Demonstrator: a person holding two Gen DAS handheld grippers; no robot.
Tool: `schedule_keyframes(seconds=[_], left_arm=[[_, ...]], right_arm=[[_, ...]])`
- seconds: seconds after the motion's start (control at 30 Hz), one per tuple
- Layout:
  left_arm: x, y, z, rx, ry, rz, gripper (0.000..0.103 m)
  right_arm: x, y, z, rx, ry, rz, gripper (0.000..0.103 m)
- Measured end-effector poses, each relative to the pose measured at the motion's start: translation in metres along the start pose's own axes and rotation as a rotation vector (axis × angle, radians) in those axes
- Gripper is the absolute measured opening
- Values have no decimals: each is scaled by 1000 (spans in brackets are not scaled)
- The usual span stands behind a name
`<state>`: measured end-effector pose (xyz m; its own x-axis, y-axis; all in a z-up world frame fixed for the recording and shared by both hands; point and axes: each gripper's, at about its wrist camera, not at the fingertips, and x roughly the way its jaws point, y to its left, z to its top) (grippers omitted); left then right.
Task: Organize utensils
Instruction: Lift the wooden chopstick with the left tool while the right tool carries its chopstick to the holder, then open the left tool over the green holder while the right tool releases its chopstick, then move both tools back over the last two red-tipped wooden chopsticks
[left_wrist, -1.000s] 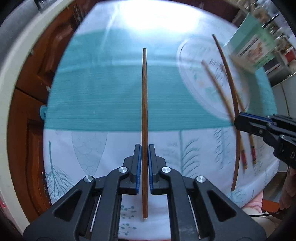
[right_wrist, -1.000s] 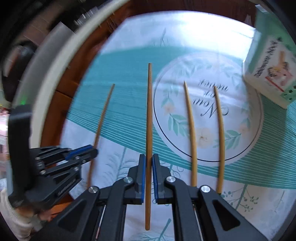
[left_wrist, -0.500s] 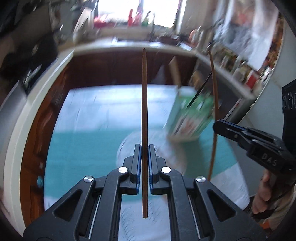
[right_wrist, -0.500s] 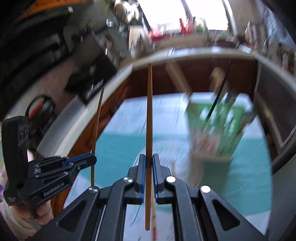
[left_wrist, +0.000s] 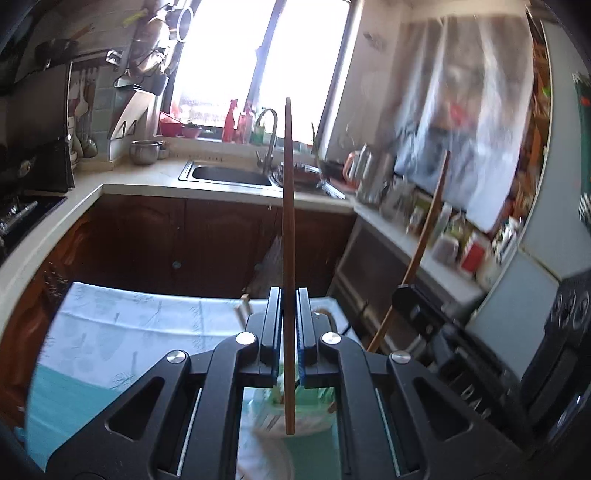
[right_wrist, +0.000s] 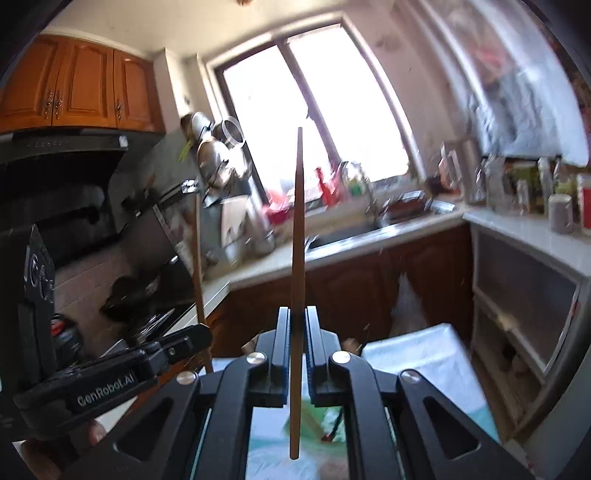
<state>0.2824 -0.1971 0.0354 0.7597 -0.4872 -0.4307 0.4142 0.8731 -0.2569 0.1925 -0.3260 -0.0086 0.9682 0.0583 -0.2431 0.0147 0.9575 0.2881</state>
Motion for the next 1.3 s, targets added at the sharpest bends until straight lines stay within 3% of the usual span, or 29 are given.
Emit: schedule_keyframes(seconds=[0.2,0.4,0.67,0.73,0.9,1.3], left_arm=[[51,14,-17,-26,-37,10,5],[70,12,-40,45,-62,12,5],[86,14,-74,60,-36,42,7],[87,18,-80,66,-9,60,20],[74,25,-91,46,30,101,40],[5,45,-117,-14,199,102,41]], right_arm=[[29,-5,-15,-52,9,-29,7],[38,-1,-36,-149,24,-31,7],[48,-4,-53,-195,146,12,8],[47,-4,-57,-205,182,29,10],[36,1,-63,-216,227,37,12],[-11,19,-77,-150,329,68,12]])
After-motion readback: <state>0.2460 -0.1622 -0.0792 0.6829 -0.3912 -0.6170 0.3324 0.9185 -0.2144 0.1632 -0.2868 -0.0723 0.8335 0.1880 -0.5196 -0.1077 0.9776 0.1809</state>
